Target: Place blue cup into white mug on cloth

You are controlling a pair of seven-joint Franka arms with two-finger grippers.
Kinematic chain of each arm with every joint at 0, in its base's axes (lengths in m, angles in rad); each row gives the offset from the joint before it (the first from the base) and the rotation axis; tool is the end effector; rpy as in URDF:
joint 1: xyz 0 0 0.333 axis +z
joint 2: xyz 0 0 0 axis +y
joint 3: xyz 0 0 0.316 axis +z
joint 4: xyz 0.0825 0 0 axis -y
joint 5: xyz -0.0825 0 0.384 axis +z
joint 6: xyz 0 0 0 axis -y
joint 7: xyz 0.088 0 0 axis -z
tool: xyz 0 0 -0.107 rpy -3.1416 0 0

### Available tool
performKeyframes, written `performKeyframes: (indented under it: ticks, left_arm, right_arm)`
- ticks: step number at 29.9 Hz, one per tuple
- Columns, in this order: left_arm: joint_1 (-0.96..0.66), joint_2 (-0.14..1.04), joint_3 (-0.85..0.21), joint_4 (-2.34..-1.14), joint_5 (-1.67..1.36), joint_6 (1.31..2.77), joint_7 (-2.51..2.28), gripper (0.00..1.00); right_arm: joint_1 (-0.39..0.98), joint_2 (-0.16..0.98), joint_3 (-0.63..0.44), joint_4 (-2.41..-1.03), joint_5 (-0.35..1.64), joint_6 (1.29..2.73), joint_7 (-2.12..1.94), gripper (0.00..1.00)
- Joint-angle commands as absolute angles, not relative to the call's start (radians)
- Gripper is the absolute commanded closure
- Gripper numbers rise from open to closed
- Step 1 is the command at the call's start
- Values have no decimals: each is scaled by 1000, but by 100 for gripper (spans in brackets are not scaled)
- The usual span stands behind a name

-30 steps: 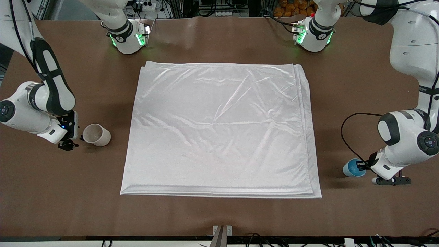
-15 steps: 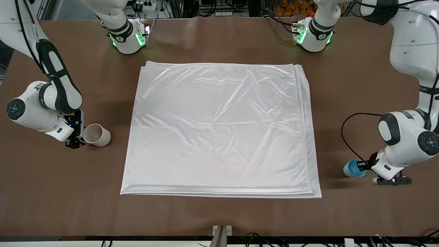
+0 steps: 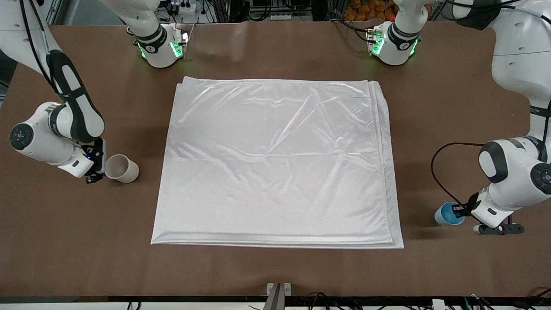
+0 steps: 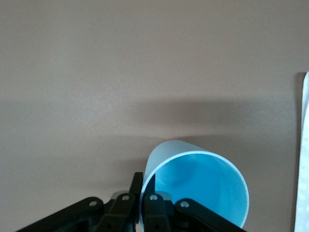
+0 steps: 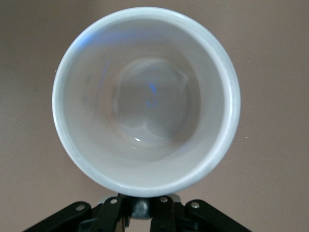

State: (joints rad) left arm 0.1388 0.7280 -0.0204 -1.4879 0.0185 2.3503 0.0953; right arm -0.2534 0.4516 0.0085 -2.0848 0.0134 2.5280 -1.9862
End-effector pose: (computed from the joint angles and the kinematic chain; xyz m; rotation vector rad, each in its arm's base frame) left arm 0.7244 0.0892 0.2549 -3.1194 -0.0266 -0.2089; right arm 0.5680 -0.1421 0.2047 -2.0302 -2.3810 -0.0102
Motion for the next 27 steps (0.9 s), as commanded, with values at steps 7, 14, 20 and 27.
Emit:
performKeyframes:
  ticks: [7, 14, 20, 27]
  left_arm:
    - [135, 657, -28, -1491, 28, 2243, 78, 100]
    - [132, 629, -48, -1493, 28, 2191, 45, 100]
    - [118, 592, -61, -1499, 28, 2114, 12, 100]
    - [117, 578, -97, -1502, 31, 2072, -55, 100]
  right_arm:
    - [-268, 361, 64, -2092, 37, 2536, -2016, 100]
    - [-242, 301, 101, -2094, 64, 2450, -1954, 100]
    - [-146, 250, 117, -2094, 64, 2376, -1780, 100]
    - [-3, 247, 117, -2085, 63, 2367, -1643, 100]
